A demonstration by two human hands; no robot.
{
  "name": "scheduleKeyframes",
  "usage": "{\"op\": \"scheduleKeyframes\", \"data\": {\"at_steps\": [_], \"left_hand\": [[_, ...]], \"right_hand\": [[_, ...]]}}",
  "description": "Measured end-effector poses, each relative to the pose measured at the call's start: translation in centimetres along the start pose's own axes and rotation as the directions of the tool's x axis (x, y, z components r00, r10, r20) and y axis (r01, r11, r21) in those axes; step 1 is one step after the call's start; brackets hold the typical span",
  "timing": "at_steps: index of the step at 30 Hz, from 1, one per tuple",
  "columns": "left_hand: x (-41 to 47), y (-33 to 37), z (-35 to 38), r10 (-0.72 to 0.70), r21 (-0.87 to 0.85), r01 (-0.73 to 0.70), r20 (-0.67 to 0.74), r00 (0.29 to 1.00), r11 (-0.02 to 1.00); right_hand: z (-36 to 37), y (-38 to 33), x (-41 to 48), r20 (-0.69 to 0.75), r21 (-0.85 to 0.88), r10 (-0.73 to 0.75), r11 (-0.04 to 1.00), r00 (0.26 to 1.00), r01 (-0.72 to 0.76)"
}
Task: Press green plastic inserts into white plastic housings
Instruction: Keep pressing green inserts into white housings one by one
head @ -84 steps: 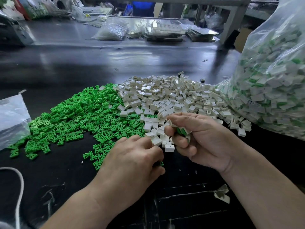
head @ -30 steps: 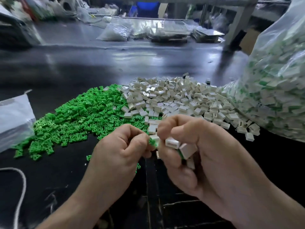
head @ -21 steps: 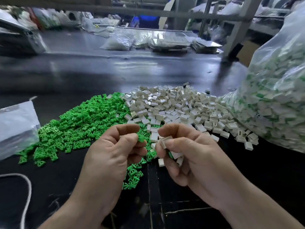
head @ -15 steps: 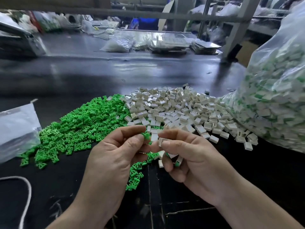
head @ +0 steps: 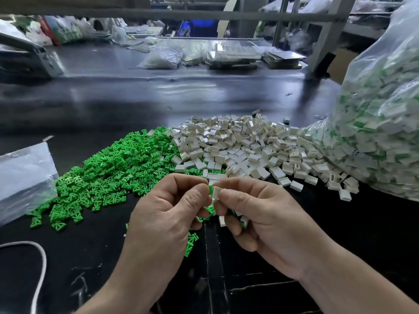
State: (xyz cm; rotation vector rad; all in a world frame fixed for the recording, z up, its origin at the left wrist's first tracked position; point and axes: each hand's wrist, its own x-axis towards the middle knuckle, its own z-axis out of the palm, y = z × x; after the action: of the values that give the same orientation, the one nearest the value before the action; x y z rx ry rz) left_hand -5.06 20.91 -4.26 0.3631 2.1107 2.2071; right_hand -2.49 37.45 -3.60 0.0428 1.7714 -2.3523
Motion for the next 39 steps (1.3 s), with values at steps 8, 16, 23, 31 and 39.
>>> {"op": "scheduleKeyframes", "data": {"at_steps": [8, 16, 23, 31, 39], "left_hand": [[-0.1, 0.5, -0.2, 0.015, 0.053, -0.018, 0.048, 0.999, 0.998], [0.1, 1.0, 0.0, -0.201, -0.350, 0.302, 0.296, 0.934, 0.887], [0.3, 1.1, -0.3, -0.342, -0.428, 0.551, 0.473, 0.812, 0.716], [0.3, 0.9, 0.2, -0.277, -0.555, 0.545, 0.495, 0.823, 0.628], [0.2, 1.0, 0.0, -0.247, -0.525, 0.515, 0.497, 0.832, 0.678]], "right_hand": [[-0.3, -0.1, -0.1, -0.015, -0.069, -0.016, 0.998, 1.000, 0.015], [-0.2, -0.5, -0.3, 0.154, -0.028, 0.076, 0.997, 0.985, -0.073], [-0.6, -0.6, -0.5, 0.155, -0.052, 0.163, 0.986, 0.974, -0.157], [-0.5, -0.3, -0.4, 0.172, 0.070, 0.137, 0.986, 0.976, -0.151], [-0.4, -0.5, -0.6, 0.227, 0.113, 0.153, 0.977, 0.962, -0.182]]}}
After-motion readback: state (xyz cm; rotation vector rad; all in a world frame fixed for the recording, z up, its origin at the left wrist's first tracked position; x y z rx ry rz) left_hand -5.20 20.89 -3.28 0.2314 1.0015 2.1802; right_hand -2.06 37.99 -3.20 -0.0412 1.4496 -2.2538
